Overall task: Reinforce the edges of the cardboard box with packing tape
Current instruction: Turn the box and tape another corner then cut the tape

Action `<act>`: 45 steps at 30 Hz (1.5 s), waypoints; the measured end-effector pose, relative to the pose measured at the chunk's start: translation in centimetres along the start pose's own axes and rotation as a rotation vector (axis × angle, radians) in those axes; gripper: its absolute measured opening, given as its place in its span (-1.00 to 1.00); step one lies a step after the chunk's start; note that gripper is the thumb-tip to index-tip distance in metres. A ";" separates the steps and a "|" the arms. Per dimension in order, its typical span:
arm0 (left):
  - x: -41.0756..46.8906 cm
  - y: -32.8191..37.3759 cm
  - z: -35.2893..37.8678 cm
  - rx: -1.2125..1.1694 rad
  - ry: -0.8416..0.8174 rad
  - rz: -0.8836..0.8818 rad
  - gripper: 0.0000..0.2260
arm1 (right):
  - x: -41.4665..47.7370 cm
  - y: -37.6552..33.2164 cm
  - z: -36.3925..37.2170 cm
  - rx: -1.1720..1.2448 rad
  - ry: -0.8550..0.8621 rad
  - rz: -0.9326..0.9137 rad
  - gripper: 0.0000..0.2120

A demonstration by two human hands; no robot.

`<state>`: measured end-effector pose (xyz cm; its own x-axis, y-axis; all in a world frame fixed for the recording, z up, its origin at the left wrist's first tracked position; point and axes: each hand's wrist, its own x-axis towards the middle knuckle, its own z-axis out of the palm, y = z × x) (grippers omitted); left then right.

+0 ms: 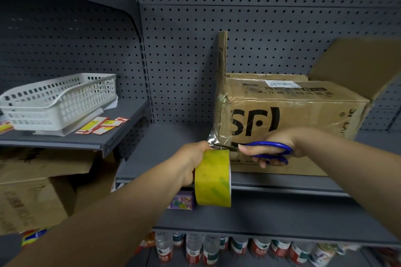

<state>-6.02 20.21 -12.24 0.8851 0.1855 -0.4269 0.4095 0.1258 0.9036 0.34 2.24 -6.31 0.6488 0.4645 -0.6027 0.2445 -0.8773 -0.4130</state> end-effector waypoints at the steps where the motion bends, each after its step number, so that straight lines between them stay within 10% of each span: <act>1: 0.1 0.0 0.0 0.006 -0.003 0.001 -0.80 | 0.1 -0.1 0.0 0.011 -0.013 0.003 -0.35; 35: -0.1 0.1 -0.6 0.077 -0.037 0.041 -0.88 | 2.2 -1.7 0.7 -0.243 0.200 -0.063 -0.40; 45: -1.4 -1.1 -0.4 0.195 -0.166 0.042 -0.93 | 1.5 -2.1 1.2 -0.166 0.004 0.010 -0.24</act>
<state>-7.77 20.18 -12.66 0.9199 0.0219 -0.3916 0.3921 -0.0718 0.9171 -0.07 4.96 -7.19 0.6548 0.4554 -0.6032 0.3534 -0.8899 -0.2883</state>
